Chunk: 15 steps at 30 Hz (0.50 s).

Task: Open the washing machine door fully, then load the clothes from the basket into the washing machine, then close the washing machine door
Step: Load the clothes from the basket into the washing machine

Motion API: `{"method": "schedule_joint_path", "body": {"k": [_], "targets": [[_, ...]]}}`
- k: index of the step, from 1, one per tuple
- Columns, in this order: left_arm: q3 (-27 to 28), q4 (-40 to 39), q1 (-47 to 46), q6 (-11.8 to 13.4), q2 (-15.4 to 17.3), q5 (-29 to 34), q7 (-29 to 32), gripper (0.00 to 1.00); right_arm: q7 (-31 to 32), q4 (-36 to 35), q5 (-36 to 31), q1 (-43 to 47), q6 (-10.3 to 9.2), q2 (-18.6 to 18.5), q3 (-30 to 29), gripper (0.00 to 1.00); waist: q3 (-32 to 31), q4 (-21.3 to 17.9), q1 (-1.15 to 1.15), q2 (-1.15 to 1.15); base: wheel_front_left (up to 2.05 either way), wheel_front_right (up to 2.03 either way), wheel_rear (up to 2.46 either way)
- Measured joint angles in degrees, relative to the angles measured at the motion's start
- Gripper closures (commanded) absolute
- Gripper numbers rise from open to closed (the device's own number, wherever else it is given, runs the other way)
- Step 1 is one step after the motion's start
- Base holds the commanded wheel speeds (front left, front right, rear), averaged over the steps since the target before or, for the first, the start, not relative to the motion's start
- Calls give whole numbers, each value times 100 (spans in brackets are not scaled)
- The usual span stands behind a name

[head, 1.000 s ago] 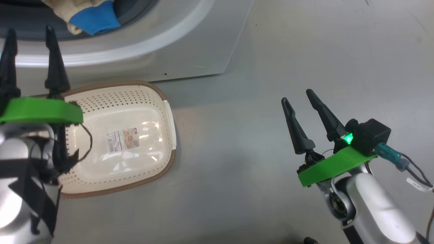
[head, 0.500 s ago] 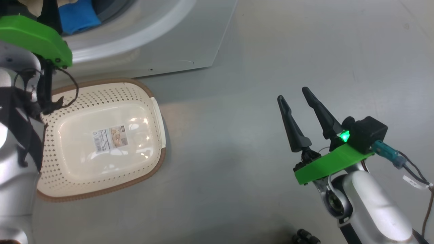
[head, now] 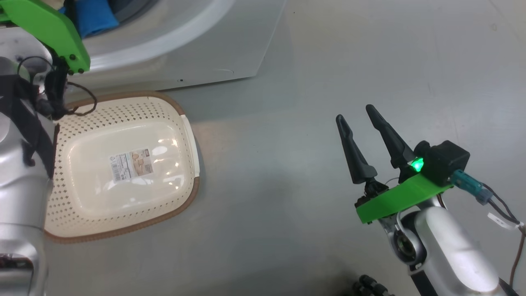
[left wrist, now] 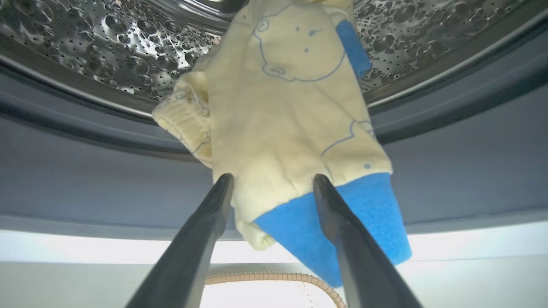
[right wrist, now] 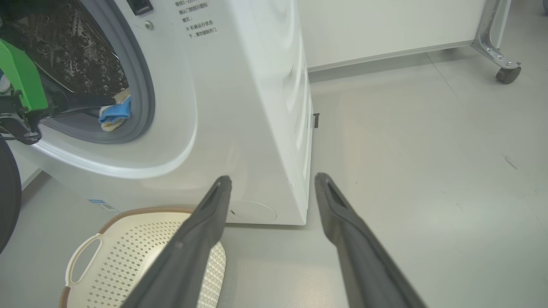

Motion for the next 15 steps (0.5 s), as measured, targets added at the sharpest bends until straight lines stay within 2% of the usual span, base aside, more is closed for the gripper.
{"method": "schedule_joint_path", "body": {"k": [8, 15], "targets": [[-4, 517, -299, 58, -71, -67, 454, 0, 0, 0, -1, 1, 0, 24, 23, 0, 22, -55, 0, 0, 0, 0, 0], [13, 896, -544, 291, -94, -183, 866, 0, 0, 2, -1, 3, 0, 29, 63, 0, 40, -119, 0, 0, 0, 0, 0]]}}
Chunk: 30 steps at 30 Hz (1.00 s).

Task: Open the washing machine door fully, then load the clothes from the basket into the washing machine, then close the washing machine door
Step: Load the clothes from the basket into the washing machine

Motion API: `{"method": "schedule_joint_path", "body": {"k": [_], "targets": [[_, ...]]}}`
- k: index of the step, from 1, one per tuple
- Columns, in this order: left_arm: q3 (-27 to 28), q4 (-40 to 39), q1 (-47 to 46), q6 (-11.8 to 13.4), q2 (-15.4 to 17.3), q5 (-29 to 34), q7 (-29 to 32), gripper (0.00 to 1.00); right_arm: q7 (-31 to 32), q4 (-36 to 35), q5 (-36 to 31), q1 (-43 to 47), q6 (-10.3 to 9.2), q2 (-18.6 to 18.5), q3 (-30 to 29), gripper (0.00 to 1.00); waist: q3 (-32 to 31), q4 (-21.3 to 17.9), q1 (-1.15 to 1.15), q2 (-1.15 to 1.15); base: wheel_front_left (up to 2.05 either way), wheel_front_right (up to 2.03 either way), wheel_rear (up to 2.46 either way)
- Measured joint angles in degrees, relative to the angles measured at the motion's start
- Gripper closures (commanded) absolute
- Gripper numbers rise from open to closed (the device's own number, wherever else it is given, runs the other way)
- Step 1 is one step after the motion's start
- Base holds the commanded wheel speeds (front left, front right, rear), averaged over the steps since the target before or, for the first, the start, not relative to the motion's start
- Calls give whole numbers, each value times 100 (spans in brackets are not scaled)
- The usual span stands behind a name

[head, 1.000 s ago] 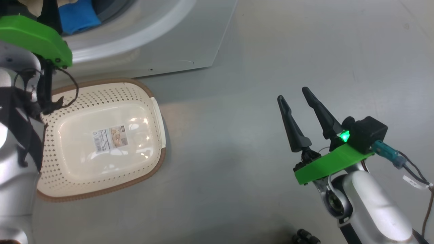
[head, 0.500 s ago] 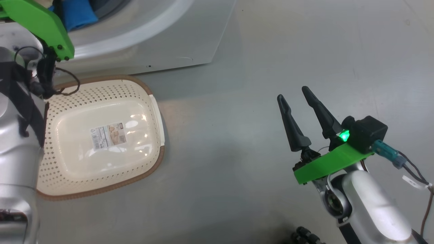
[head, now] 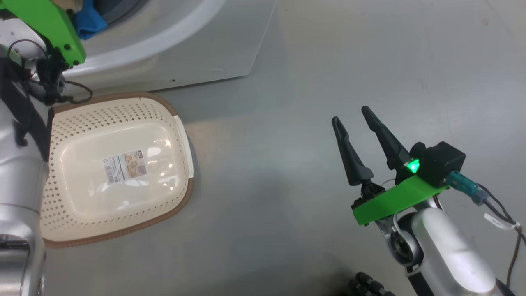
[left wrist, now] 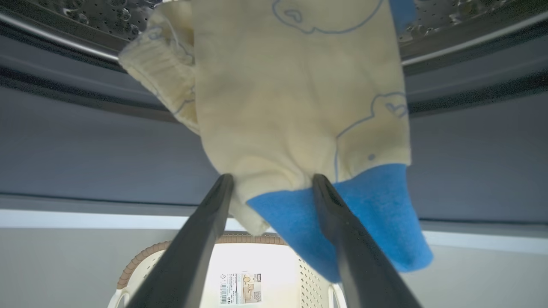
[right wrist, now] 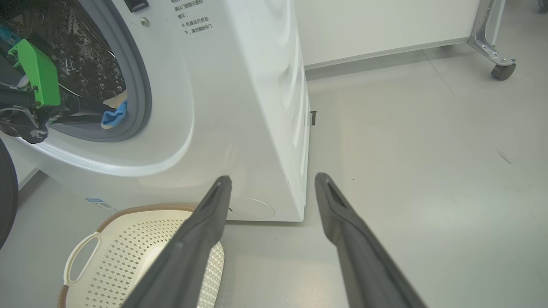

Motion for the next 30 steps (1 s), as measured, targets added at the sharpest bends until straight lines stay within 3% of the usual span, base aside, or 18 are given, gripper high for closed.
{"method": "schedule_joint_path", "body": {"k": [5, 6, 7, 8, 14, 22, 30], "targets": [[31, 123, -82, 64, -14, -27, -46, 0, 0, 0, 1, 7, 0, 2, 13, 0, 18, -39, 0, 0, 0, 0, 0], [30, 143, -108, 65, -15, -29, -56, 23, 0, -2, 1, 6, 0, 3, 12, 0, 31, -43, 0, 0, 0, 0, 0], [24, 156, -131, 62, -16, -29, -67, 54, 0, -3, 1, 6, 0, 4, 12, 0, 46, -46, 0, 0, 0, 0, 0], [20, 165, -153, 60, -21, -29, -131, 100, 0, -3, 1, 6, 0, 4, 11, 0, 60, -48, 0, 0, 0, 0, 0], [-20, 213, -166, -46, -79, -30, -428, 100, 0, -5, 0, 6, 0, 9, -24, 0, 90, -9, 0, 0, 0, 0, 0], [-121, 48, -175, -197, -102, 31, -1523, 100, 0, -20, 0, 5, 0, 16, -77, 0, 84, 105, 0, 0, 0, 0, 0], [-180, 105, -356, -279, -55, 60, -2062, 100, 0, -22, 0, 3, 0, 16, -70, 0, 113, 105, 0, 0, 0, 0, 0]]}}
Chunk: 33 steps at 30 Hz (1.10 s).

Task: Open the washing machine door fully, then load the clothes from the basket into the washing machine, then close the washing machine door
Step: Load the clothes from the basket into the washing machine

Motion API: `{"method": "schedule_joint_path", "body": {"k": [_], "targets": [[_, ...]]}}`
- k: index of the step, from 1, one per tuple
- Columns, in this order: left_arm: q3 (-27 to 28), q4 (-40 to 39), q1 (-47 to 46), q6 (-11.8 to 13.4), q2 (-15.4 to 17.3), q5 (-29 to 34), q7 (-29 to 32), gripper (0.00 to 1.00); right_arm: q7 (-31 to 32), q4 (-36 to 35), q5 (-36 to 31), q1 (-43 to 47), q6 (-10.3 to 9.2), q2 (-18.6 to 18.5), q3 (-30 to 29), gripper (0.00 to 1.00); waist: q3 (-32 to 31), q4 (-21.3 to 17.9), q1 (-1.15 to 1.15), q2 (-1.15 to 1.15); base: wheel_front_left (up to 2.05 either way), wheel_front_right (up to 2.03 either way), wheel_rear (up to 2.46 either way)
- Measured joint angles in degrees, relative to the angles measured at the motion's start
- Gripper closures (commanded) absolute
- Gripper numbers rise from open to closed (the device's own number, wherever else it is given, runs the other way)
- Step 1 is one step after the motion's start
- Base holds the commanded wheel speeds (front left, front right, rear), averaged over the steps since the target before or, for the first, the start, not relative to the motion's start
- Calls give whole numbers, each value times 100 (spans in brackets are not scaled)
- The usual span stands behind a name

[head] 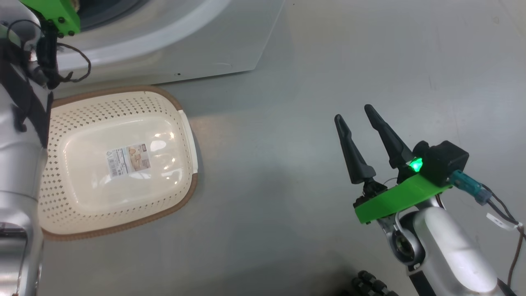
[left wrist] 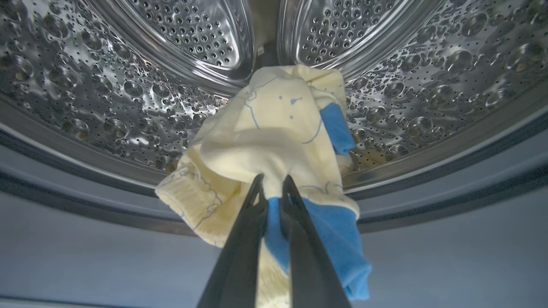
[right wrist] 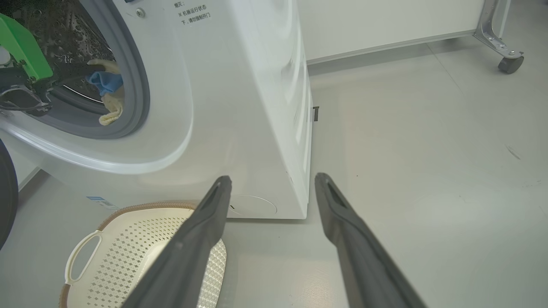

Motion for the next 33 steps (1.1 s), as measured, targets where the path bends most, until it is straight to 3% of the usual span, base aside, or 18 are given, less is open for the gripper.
{"method": "schedule_joint_path", "body": {"k": [9, 33], "targets": [[-66, 207, -243, -13, 116, 88, -463, 100, 0, 1, 1, -5, 0, 1, 15, 0, 47, -53, 0, 0, 0, 0, 0], [-435, 509, -1422, -222, 377, 249, -721, 100, 0, -46, 8, -80, 0, 62, 131, 0, 777, -209, 0, 0, 0, 0, 0]]}}
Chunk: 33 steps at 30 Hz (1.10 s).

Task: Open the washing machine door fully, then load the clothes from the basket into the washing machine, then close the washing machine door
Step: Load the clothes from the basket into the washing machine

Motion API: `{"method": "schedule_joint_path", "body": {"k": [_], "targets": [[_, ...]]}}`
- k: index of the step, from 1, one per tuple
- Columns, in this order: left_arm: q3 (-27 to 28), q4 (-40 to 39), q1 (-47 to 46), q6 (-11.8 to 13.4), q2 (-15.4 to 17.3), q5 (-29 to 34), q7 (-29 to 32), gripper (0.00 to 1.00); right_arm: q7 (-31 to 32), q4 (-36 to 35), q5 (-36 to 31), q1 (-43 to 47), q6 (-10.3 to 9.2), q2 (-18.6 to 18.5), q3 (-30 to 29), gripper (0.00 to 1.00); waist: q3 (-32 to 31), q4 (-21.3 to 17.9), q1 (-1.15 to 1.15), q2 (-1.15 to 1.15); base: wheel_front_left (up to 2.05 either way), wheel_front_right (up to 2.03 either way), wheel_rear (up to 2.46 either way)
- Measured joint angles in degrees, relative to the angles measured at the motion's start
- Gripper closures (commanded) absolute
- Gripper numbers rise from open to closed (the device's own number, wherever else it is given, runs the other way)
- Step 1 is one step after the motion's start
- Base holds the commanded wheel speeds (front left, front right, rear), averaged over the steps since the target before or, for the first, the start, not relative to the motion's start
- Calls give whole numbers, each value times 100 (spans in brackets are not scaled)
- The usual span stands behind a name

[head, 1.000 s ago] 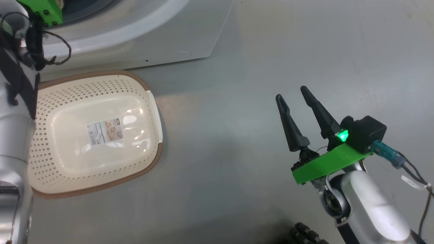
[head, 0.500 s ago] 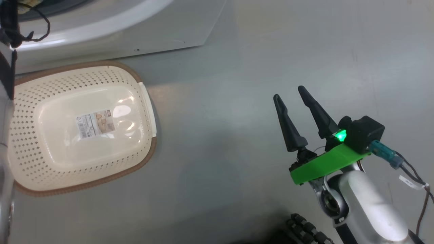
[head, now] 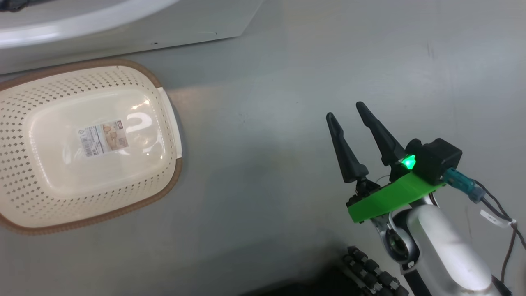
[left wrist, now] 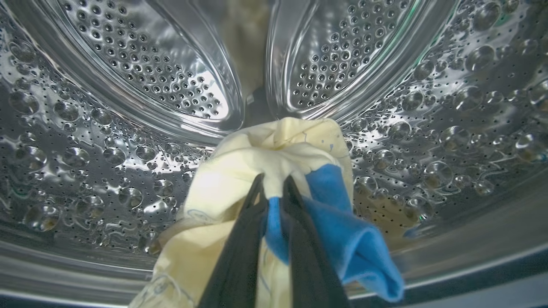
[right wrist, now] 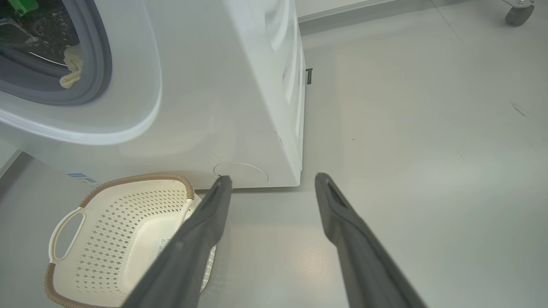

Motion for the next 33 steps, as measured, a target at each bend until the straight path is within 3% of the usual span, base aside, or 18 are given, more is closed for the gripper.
{"method": "schedule_joint_path", "body": {"k": [11, 29, 30, 31, 32, 33], "targets": [[-456, -2, -473, -151, 185, 180, -598, 100, 0, -7, 0, -30, 0, 47, 151, 0, 313, -118, 1, 0, 0, 0, 0], [-1006, 463, -862, -192, 364, -446, 109, 100, 0, 7, 8, -160, 0, 100, 243, 0, 547, -243, 1, 0, 0, 0, 0], [-1002, 495, -862, -192, 361, -515, 104, 71, 0, 10, 8, -161, 0, 101, 240, 0, 530, -233, 1, 0, 0, 0, 0], [-1002, 505, -863, -192, 366, -554, 94, 49, 0, 13, 8, -161, 0, 101, 237, 0, 513, -222, 0, 0, 0, 0, 0], [-1002, 523, -876, -192, 377, -561, 60, 18, 0, 15, 8, -161, 0, 101, 235, 0, 497, -212, 0, 0, 0, 0, 0], [-1002, 553, -899, -192, 377, -582, 27, 0, 0, 21, 8, -159, 0, 101, 231, 0, 477, -201, 0, 0, 0, 0, 0]]}}
